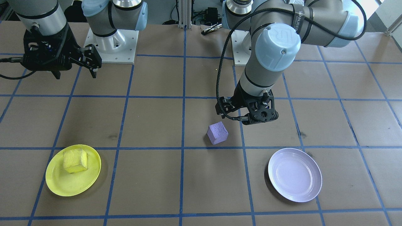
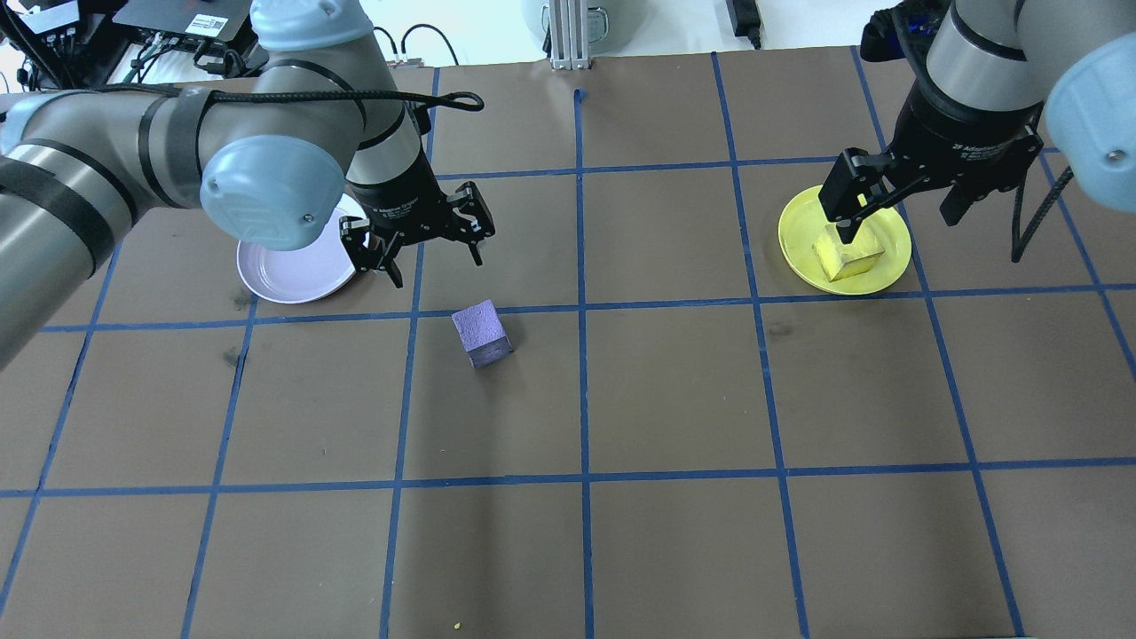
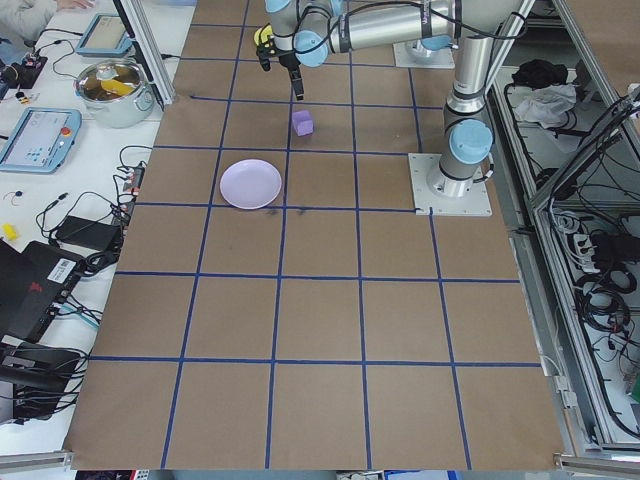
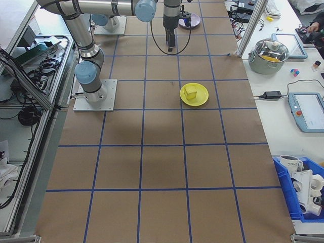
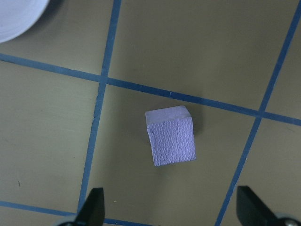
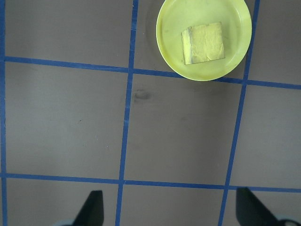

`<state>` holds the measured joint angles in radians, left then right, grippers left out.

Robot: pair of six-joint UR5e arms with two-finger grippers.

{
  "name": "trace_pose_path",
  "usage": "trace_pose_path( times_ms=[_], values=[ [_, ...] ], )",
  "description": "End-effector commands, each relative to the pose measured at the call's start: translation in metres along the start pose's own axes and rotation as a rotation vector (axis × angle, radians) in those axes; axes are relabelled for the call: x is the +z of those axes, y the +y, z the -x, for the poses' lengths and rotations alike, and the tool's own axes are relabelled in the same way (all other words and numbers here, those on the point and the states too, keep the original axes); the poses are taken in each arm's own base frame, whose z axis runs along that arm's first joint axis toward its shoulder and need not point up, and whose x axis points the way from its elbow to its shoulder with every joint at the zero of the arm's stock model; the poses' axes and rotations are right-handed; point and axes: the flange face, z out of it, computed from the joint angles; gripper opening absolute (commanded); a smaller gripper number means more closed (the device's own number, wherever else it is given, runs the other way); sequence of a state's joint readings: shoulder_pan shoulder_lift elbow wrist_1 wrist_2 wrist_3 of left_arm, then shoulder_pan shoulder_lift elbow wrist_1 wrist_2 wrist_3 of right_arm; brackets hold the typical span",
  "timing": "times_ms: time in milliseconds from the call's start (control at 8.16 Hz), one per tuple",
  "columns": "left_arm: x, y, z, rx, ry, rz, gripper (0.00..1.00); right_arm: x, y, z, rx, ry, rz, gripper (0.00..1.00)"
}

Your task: Sort blocks by color into plates

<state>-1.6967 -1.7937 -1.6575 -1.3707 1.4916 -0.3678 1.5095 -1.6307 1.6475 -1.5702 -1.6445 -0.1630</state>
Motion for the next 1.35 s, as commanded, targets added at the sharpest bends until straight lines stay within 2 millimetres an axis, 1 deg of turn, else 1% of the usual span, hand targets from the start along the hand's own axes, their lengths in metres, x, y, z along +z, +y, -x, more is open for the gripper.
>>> trace_pose_path(
  times_ms=[0,490,735,858,980,1103,1225],
  values=[
    [0.047,-0.011,-0.004,-0.026,-0.016,0.064,1.0,0.002,0.0,0.0,0.0,-0.001,0.004,1.0],
    [0.087,-0.03,-0.009,-0.033,-0.023,0.089,1.0,0.003,0.0,0.0,0.003,-0.001,0.006,1.0],
    [0.121,-0.049,-0.014,-0.032,-0.017,0.082,1.0,0.003,0.0,0.0,0.003,-0.001,0.006,1.0],
    [0.127,-0.049,-0.014,-0.032,-0.02,0.094,1.0,0.003,0.0,0.0,0.002,-0.001,0.004,1.0],
    [0.137,-0.045,-0.01,-0.035,-0.027,0.112,1.0,0.003,0.0,-0.001,0.002,0.0,0.006,1.0],
    [0.15,-0.039,-0.006,-0.037,-0.037,0.133,1.0,0.003,0.0,-0.001,0.003,0.0,0.006,1.0],
    [0.153,-0.039,-0.004,-0.038,-0.035,0.129,1.0,0.003,0.001,-0.001,0.003,0.0,0.007,1.0]
  ],
)
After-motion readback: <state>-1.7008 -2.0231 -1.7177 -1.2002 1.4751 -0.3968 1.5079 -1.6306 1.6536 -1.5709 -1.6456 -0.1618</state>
